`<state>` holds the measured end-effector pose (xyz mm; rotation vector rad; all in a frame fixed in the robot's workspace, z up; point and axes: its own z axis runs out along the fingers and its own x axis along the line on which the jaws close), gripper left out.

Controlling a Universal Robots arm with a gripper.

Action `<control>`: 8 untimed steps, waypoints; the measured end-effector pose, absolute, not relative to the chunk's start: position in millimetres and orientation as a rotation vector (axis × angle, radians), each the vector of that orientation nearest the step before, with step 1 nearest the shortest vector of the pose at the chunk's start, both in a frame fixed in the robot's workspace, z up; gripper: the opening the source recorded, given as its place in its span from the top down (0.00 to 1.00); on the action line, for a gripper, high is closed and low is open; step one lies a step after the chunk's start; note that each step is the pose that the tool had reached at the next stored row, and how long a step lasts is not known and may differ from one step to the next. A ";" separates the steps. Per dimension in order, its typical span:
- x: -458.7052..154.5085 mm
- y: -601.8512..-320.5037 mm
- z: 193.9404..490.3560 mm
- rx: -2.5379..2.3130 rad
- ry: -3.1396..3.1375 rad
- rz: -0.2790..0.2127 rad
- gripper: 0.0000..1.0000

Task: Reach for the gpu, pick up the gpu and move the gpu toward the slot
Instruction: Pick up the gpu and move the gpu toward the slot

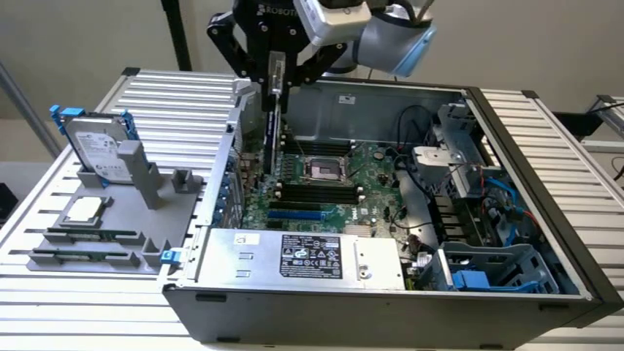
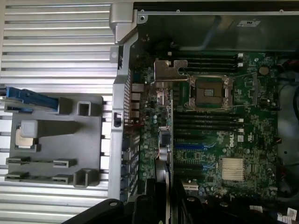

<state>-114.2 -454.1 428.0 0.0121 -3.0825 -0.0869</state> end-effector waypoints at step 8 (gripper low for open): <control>-77.8 -453.7 421.2 0.012 -3.082 -0.087 0.74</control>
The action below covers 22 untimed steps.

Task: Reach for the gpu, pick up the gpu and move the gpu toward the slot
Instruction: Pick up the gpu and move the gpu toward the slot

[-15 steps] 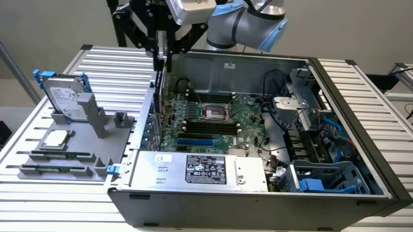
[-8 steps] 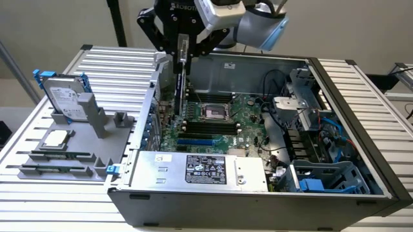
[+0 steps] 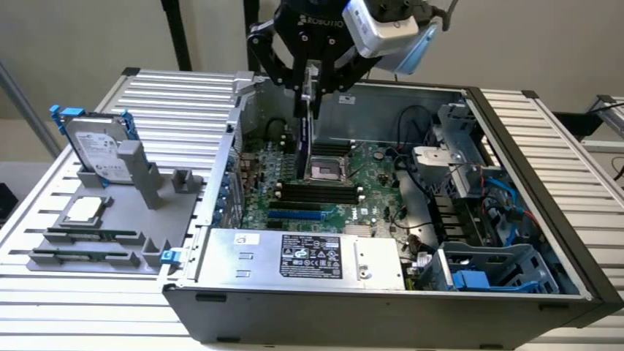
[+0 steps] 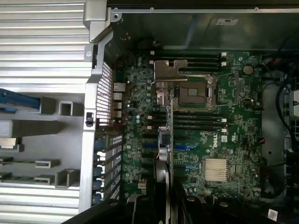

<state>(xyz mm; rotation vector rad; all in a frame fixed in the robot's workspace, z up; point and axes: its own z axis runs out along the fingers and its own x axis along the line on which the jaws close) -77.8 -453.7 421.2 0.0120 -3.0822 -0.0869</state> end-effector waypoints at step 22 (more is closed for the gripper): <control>-16.6 -452.7 412.5 0.012 -3.081 -0.088 0.74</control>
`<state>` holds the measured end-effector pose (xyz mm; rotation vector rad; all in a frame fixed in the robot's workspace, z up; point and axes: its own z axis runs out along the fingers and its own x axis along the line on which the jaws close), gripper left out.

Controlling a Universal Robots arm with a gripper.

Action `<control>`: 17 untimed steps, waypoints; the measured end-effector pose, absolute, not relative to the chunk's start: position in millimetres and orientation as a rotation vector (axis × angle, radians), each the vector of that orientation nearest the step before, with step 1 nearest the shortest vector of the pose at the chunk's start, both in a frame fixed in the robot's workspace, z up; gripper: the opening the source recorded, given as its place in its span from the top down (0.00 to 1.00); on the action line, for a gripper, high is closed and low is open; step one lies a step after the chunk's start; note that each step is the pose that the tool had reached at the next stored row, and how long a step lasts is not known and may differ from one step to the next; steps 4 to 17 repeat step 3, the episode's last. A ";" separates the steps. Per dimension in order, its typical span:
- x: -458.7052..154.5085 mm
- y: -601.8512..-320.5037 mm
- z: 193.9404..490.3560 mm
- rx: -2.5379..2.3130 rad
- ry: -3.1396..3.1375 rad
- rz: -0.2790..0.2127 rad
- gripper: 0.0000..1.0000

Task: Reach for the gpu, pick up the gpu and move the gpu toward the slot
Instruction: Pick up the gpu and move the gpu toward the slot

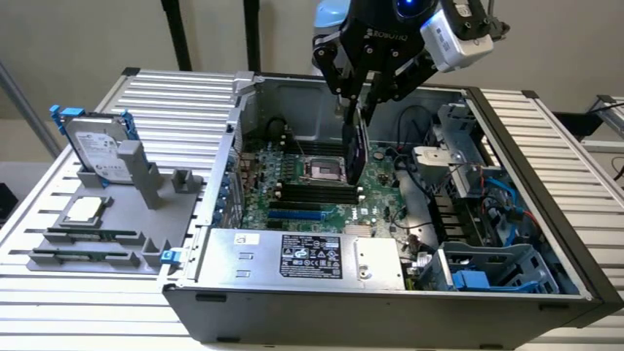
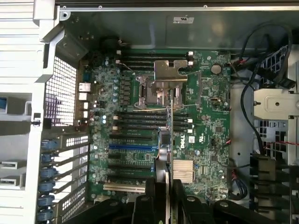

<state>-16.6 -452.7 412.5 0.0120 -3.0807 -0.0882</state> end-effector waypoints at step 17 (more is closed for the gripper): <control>-16.6 -452.7 412.5 0.012 -3.081 -0.088 0.74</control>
